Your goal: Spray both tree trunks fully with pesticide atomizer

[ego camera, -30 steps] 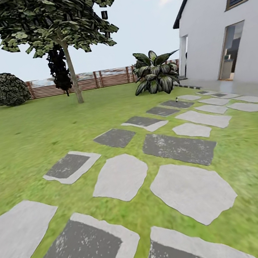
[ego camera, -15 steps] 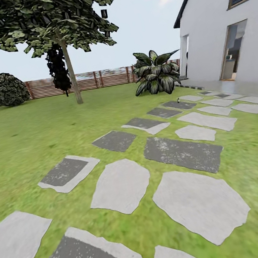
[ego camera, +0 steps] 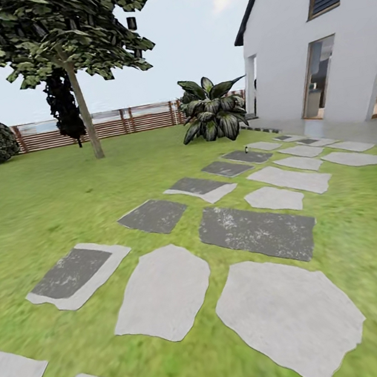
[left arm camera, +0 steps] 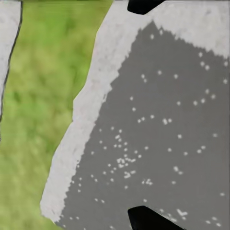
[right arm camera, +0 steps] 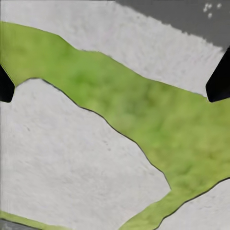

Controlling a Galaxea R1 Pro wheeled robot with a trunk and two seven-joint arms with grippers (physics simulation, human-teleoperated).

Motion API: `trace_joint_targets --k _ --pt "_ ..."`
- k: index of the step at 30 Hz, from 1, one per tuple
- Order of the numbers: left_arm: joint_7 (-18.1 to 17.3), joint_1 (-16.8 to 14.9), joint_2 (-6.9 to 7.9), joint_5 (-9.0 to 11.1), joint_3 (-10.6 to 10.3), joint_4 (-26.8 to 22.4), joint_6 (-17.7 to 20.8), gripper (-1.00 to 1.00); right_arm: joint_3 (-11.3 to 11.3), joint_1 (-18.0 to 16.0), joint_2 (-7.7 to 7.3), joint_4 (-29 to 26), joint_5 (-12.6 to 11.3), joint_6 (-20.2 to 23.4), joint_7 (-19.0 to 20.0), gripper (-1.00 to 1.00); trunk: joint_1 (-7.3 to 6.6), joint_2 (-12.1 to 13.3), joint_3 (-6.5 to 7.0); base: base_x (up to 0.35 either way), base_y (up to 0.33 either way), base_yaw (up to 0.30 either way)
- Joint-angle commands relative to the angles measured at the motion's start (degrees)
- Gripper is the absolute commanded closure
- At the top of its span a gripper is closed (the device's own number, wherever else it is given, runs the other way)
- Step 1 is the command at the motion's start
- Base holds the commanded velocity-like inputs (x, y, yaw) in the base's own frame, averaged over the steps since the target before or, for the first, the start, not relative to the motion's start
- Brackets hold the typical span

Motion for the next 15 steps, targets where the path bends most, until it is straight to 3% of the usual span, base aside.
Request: trace_joint_targets --k 1,15 --pt "0.0 0.0 0.00 0.0 0.0 0.0 0.0 -1.00 0.0 0.0 0.00 0.0 0.0 0.0 0.0 -1.00 0.00 0.0 0.00 0.339 0.000 -0.024" --pt "0.0 0.0 0.00 0.0 0.0 0.0 0.0 -1.00 0.0 0.0 0.00 0.0 0.0 0.0 0.0 -1.00 0.00 0.0 0.00 0.339 0.000 -0.002"
